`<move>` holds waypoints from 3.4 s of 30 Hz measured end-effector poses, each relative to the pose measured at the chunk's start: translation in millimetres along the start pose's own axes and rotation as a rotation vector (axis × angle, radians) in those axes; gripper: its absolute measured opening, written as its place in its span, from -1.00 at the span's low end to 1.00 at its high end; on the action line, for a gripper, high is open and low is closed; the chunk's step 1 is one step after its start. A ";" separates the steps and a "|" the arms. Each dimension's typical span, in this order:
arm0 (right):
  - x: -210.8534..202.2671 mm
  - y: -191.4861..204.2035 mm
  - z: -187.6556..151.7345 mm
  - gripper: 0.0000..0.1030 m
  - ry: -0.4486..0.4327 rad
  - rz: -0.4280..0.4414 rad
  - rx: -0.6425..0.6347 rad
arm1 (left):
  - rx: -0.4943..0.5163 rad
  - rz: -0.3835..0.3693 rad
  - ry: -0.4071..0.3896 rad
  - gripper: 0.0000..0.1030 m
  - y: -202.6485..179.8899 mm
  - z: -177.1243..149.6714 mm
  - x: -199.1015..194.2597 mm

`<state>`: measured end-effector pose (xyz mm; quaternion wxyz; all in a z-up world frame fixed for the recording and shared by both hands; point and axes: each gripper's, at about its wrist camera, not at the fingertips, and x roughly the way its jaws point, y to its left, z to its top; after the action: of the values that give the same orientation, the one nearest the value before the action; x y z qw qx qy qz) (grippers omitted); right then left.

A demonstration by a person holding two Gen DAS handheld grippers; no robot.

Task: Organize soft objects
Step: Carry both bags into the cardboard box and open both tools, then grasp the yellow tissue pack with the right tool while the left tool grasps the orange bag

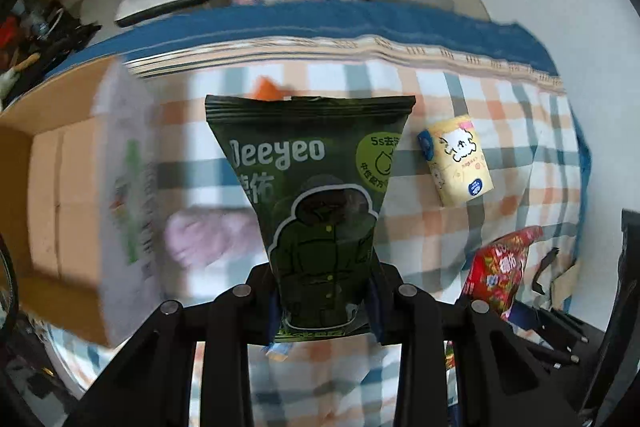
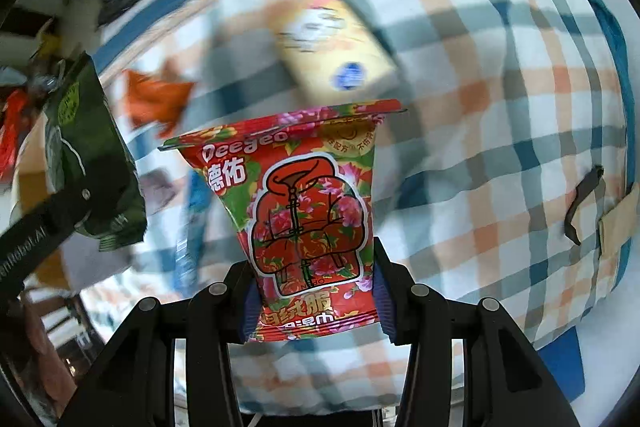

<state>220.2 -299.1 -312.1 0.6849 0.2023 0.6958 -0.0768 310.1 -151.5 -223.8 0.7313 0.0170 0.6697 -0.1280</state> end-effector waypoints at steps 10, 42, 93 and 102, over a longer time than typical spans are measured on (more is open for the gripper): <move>-52.1 144.8 -42.4 -0.05 -0.078 0.108 -0.201 | -0.084 0.068 -0.128 -0.42 90.7 -52.5 -61.0; 93.8 386.5 58.8 -0.04 0.057 -0.039 -0.138 | -0.098 -0.053 0.169 -0.39 284.6 62.7 57.6; -43.1 368.4 -81.4 0.98 -0.158 0.000 -0.329 | -0.130 0.167 -0.224 0.94 252.4 -75.1 -112.1; -93.6 259.0 -54.9 0.98 -0.206 0.005 -0.214 | -0.023 0.069 -0.219 0.94 131.1 -38.9 -104.0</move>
<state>267.8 -59.8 -173.2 0.7705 0.1208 0.6255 -0.0209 292.4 -0.1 -144.7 0.8044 0.0173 0.5861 -0.0962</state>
